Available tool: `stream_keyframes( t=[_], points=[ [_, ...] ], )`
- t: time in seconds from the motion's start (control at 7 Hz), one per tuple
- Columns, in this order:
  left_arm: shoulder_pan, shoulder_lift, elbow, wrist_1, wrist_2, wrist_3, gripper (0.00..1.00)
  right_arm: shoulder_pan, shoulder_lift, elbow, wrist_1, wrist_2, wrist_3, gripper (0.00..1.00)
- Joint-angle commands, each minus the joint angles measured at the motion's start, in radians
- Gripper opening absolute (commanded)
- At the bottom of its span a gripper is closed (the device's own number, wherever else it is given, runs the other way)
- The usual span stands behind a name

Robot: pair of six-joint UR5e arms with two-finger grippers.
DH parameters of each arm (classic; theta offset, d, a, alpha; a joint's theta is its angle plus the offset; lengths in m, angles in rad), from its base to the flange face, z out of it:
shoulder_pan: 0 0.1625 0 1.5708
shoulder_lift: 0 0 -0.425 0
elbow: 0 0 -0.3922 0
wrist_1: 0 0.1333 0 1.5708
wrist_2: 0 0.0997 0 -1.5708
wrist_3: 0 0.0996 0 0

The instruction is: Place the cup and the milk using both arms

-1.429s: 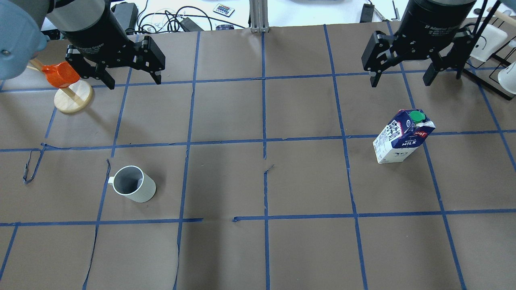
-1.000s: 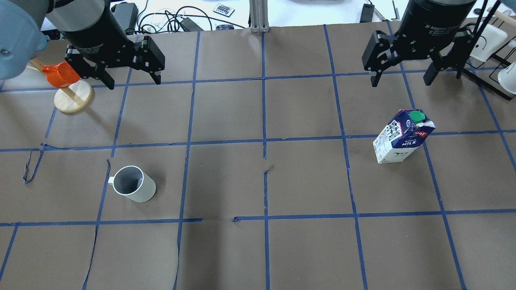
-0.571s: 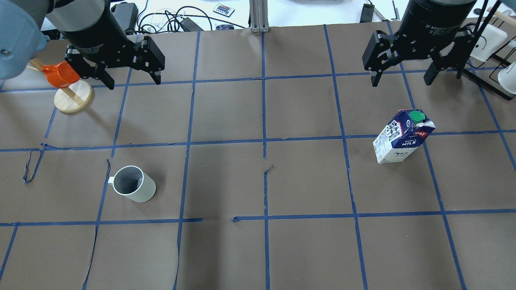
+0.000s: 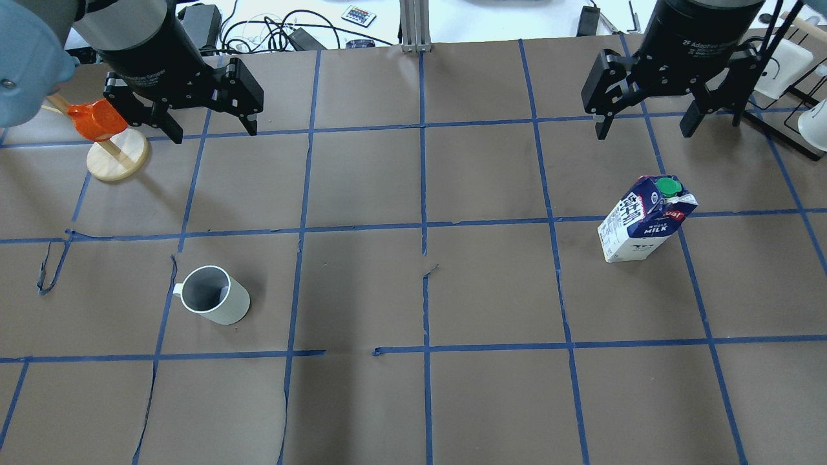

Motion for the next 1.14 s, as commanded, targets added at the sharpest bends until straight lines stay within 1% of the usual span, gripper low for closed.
stream_keyframes(
  t=[0.0, 0.86, 1.0],
  points=[
    [0.001, 0.000, 0.000, -0.003, 0.000, 0.000, 1.00, -0.001, 0.000, 0.000, 0.002, 0.000, 0.000, 1.00],
    [0.001, 0.008, 0.000, -0.052, 0.015, 0.000, 1.00, -0.009, 0.002, 0.002, 0.008, 0.000, -0.006, 1.00],
    [0.002, 0.009, -0.018, -0.052, 0.014, -0.002, 1.00, -0.009, 0.000, 0.002, 0.008, 0.000, -0.005, 1.00]
  ],
)
